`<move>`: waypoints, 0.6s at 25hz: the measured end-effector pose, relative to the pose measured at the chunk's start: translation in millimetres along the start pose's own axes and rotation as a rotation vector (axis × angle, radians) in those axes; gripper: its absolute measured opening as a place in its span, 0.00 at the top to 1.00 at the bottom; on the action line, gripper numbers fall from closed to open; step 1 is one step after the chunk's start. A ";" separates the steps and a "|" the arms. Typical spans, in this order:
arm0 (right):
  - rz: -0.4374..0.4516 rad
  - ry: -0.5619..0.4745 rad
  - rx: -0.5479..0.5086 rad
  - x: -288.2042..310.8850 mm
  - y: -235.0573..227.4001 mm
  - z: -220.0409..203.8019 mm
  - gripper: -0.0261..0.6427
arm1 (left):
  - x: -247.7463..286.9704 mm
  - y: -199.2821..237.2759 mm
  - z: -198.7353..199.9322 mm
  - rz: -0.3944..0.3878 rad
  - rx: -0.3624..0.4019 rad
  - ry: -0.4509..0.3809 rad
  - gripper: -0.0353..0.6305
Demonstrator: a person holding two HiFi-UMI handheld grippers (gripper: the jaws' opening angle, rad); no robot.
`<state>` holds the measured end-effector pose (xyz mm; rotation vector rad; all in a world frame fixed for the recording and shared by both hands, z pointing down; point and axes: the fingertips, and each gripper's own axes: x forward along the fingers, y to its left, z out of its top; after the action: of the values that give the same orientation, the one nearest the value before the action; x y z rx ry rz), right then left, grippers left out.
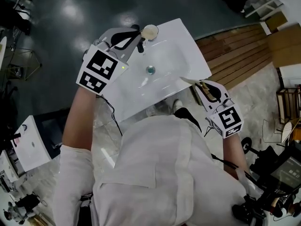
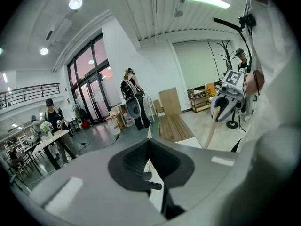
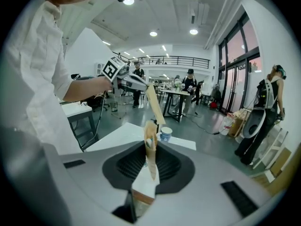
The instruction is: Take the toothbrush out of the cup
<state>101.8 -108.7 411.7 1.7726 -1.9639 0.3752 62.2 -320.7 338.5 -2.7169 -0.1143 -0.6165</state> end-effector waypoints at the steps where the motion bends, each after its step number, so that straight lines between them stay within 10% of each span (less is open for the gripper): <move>1: 0.008 -0.002 -0.008 -0.2 2.5 1.5 0.89 | -8.7 -4.2 1.8 0.000 -0.009 -0.002 0.94; 15: 0.185 -0.078 -0.109 -26.9 -11.5 6.0 0.89 | -49.2 -106.4 12.6 0.062 -0.164 0.070 0.94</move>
<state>113.8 -90.2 391.6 1.5649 -2.1676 0.2573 6.5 -216.8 340.7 -2.8393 0.0395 -0.7312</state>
